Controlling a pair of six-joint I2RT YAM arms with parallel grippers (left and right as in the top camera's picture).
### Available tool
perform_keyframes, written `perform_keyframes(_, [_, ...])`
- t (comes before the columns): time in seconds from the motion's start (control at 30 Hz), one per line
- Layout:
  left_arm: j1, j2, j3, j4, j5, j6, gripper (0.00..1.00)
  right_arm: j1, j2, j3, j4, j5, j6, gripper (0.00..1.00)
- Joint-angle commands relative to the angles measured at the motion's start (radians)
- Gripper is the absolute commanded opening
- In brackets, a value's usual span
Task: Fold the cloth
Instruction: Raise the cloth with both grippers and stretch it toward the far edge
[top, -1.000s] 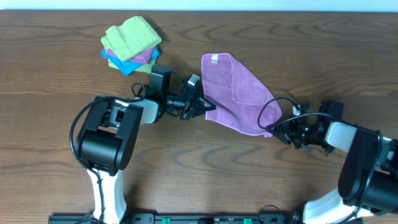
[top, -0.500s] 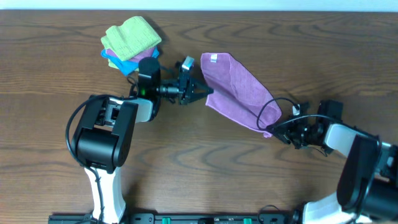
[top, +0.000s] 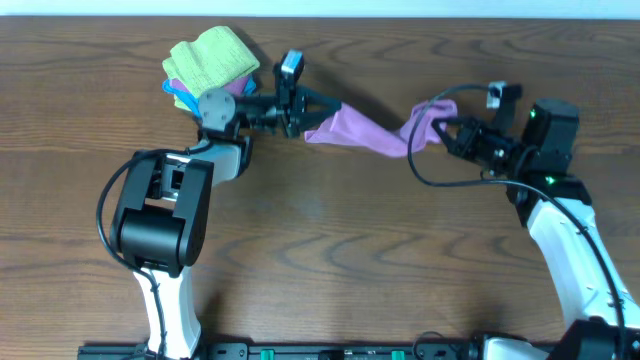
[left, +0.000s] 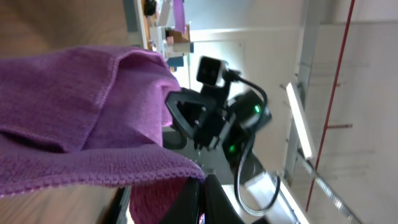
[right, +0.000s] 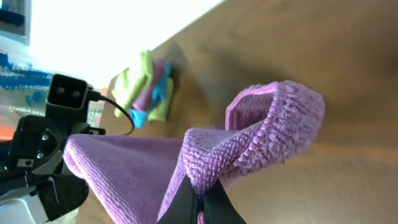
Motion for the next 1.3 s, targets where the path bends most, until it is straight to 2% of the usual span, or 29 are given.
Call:
perform_keyframes(0.0, [0.014,0.000,0.084,-0.089,-0.011,0.031,0.06,0.021,-0.004,0.043,0.015,0.107,0.035,0.01])
perform_keyframes(0.13, [0.023,0.000,0.181,-0.338,-0.029,0.173,0.06,0.022,-0.004,0.064,0.056,0.121,0.035,0.01])
perform_keyframes(0.43, [0.024,0.000,0.429,-1.041,-0.098,0.668,0.06,0.022,-0.003,0.081,0.053,0.152,0.014,0.01])
perform_keyframes(0.53, [0.026,0.000,0.504,-1.261,-0.140,0.827,0.06,0.022,0.003,0.103,0.004,0.163,-0.030,0.01])
perform_keyframes(0.67, [0.026,0.000,0.608,-1.589,-0.248,1.054,0.06,0.023,0.028,0.171,-0.102,0.214,-0.114,0.01])
perform_keyframes(0.83, [0.026,0.000,0.716,-1.909,-0.414,1.266,0.05,0.023,0.095,0.262,-0.148,0.222,-0.166,0.01])
perform_keyframes(0.93, [0.026,0.000,0.768,-2.044,-0.533,1.352,0.06,0.031,0.160,0.319,-0.162,0.222,-0.192,0.01])
perform_keyframes(1.0, [0.026,0.000,0.789,-2.077,-0.600,1.377,0.06,0.043,0.203,0.353,-0.161,0.223,-0.208,0.01])
perform_keyframes(1.27, [0.026,0.000,0.801,-2.009,-0.731,1.379,0.06,0.099,0.386,0.528,-0.156,0.274,-0.262,0.01])
